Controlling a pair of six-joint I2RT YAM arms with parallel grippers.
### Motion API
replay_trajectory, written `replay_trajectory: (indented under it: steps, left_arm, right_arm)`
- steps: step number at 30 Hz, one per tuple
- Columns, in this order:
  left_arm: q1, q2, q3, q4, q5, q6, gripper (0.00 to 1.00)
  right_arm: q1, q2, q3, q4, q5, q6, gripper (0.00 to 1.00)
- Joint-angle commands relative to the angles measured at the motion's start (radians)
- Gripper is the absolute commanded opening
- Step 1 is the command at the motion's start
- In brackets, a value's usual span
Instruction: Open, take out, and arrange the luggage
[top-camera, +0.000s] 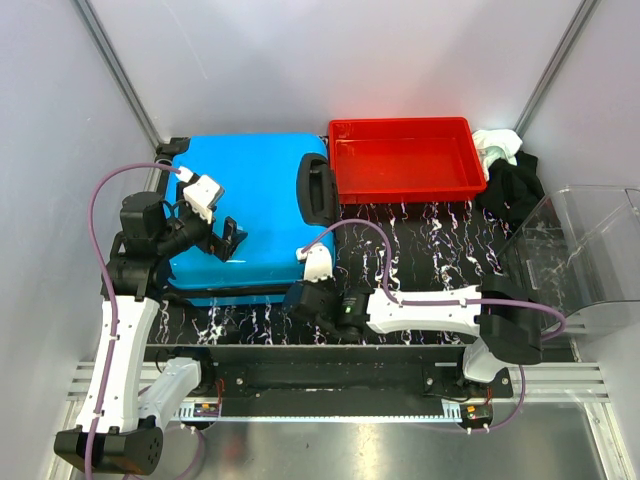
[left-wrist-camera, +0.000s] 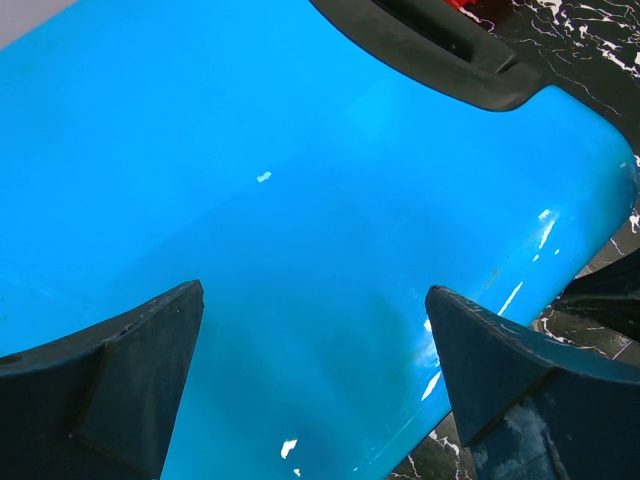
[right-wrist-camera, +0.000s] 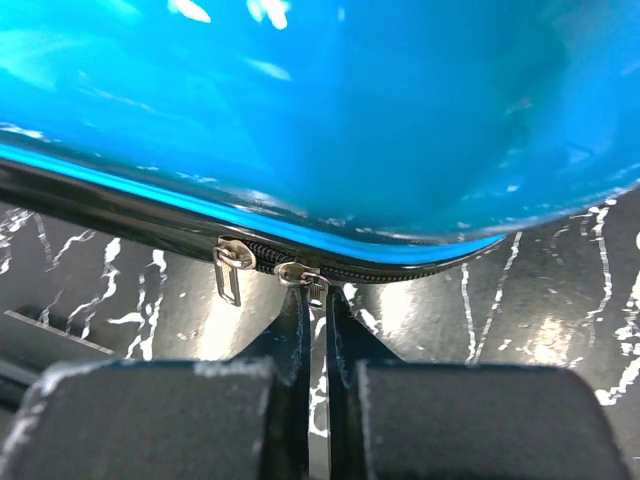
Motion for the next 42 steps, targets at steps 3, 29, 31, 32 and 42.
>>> replay_trajectory:
  steps: [3,29,31,32,42]
  left_arm:
    - [-0.002,-0.008,0.009,0.043,0.03,-0.001,0.98]
    - [-0.004,-0.018,-0.005,0.046,0.038,0.002,0.98]
    - [-0.004,-0.018,-0.003,0.044,0.041,0.001,0.98]
    - [-0.002,-0.018,-0.002,0.044,0.039,0.001,0.98]
    - [-0.004,-0.016,0.0,0.046,0.045,-0.002,0.98]
  right_arm:
    - [-0.02,-0.06,0.014,-0.028,0.094,-0.092,0.0]
    - [-0.142,-0.161,-0.146,0.337,-0.242,-0.095,0.34]
    - [-0.148,-0.163,-0.158,0.371,-0.24,-0.08,0.33]
    - [-0.153,-0.16,-0.161,0.379,-0.245,-0.074,0.33]
    - [-0.185,-0.207,-0.308,0.472,-0.234,0.05,0.34]
